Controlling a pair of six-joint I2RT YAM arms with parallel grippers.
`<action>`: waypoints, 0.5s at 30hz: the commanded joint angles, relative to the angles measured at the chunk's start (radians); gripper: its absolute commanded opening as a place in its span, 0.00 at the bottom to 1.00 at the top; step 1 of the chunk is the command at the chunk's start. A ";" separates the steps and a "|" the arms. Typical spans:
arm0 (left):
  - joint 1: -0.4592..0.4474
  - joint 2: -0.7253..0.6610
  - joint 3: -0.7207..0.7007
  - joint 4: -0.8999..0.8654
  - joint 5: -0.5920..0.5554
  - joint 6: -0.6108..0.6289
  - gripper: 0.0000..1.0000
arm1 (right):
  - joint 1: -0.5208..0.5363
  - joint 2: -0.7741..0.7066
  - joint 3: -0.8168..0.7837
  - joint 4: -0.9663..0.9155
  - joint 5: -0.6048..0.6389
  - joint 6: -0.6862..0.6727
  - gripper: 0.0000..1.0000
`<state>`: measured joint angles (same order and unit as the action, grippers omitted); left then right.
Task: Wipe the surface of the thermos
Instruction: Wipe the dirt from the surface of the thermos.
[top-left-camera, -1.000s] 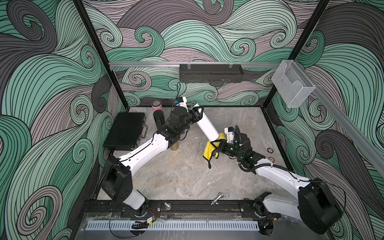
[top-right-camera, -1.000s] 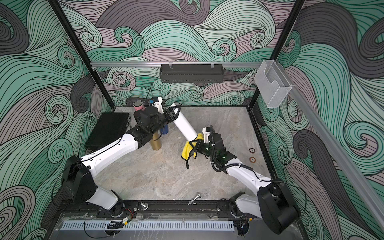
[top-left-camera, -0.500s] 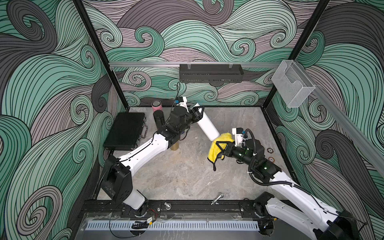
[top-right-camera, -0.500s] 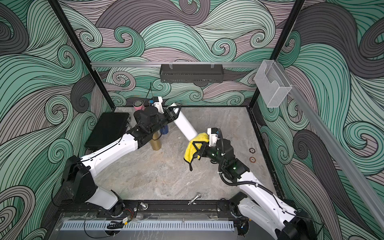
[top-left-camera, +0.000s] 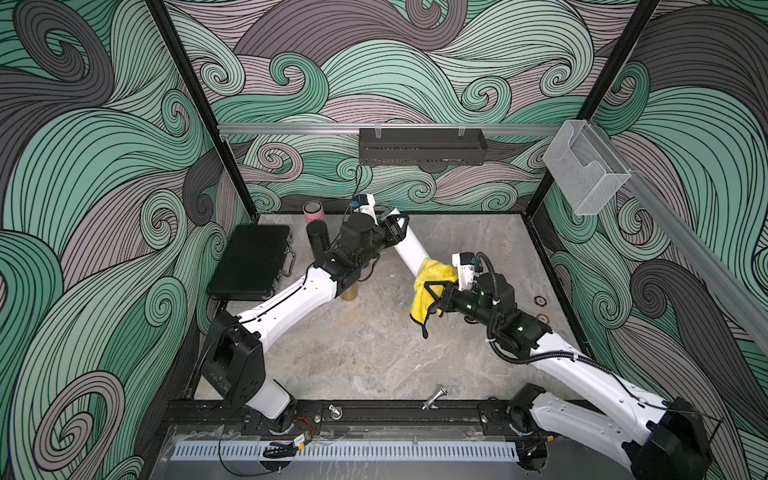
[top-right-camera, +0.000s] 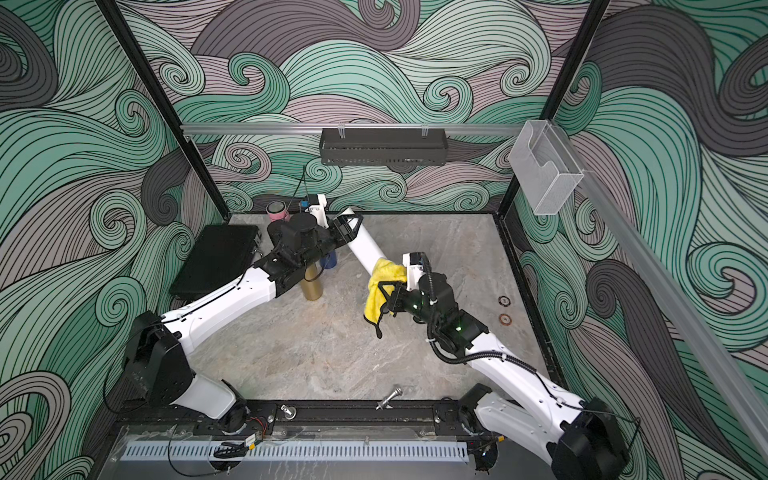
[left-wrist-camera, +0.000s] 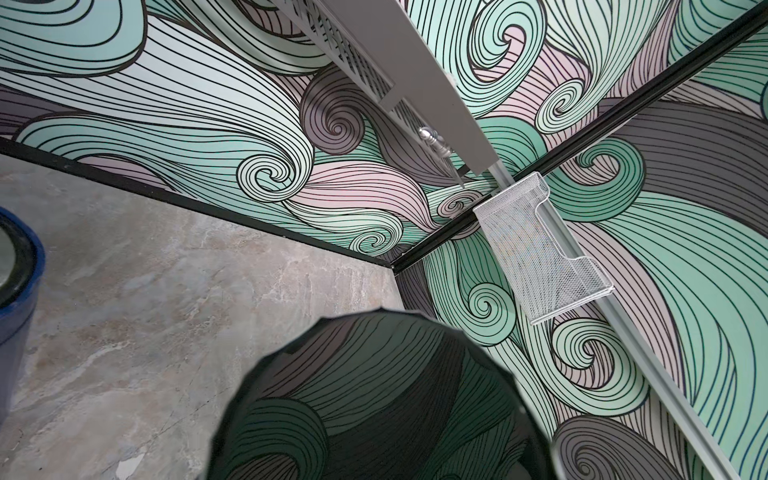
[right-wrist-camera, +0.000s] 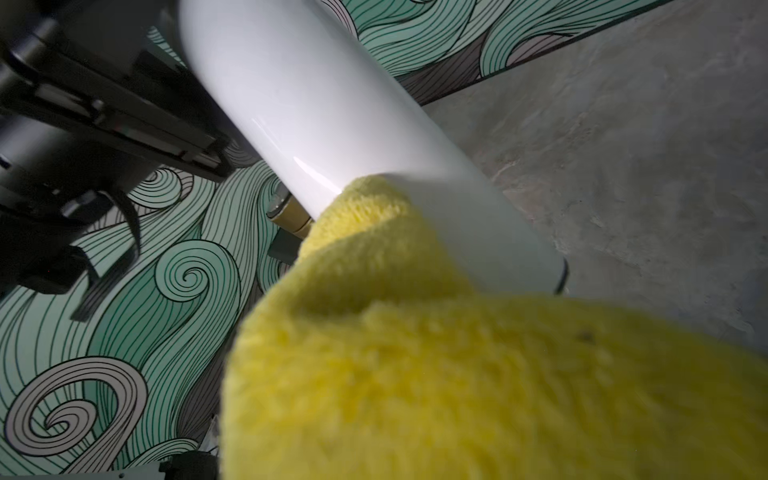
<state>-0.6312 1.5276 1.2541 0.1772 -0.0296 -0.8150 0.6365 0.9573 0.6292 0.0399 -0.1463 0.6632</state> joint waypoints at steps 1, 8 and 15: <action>-0.011 -0.035 0.012 0.049 0.002 0.019 0.00 | -0.004 -0.073 -0.023 -0.098 0.118 -0.020 0.00; -0.014 -0.007 0.027 0.029 0.002 0.116 0.00 | -0.216 -0.051 -0.018 -0.260 0.124 0.029 0.00; -0.044 0.126 0.153 -0.068 -0.028 0.355 0.00 | -0.346 0.233 0.124 -0.284 0.200 -0.050 0.00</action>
<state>-0.6533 1.6241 1.3437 0.1120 -0.0391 -0.5983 0.3016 1.1461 0.7036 -0.2310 -0.0082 0.6476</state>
